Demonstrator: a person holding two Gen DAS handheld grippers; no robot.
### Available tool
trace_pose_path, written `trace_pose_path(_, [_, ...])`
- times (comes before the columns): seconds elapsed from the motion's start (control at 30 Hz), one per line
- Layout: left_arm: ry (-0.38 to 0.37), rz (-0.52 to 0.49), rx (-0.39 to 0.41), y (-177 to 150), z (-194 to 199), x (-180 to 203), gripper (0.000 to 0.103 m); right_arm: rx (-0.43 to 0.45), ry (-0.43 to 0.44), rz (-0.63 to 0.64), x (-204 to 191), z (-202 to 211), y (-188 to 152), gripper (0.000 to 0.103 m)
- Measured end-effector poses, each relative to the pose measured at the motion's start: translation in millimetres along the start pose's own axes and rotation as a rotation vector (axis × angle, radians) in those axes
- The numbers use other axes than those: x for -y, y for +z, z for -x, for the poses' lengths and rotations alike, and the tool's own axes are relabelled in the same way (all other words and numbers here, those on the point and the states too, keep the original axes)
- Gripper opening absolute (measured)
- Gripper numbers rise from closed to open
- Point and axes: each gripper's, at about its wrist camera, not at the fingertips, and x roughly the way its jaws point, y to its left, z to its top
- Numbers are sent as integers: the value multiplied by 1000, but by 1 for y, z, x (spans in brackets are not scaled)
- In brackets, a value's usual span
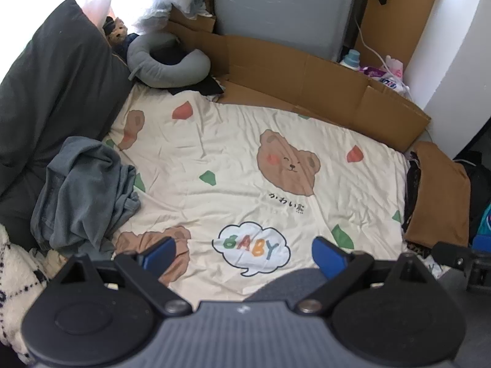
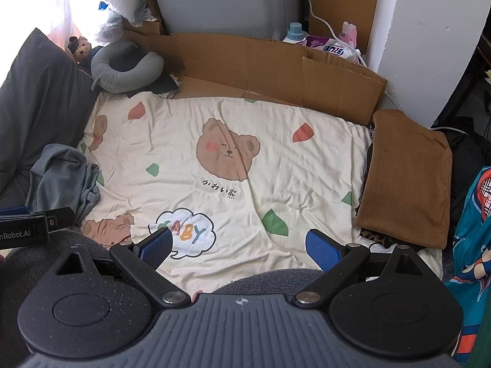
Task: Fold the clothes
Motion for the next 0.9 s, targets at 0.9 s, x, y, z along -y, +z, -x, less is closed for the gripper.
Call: trace_pose_path(0.9, [-20, 18, 0, 0, -1, -7, 97, 8, -17, -14, 2, 2, 0, 97])
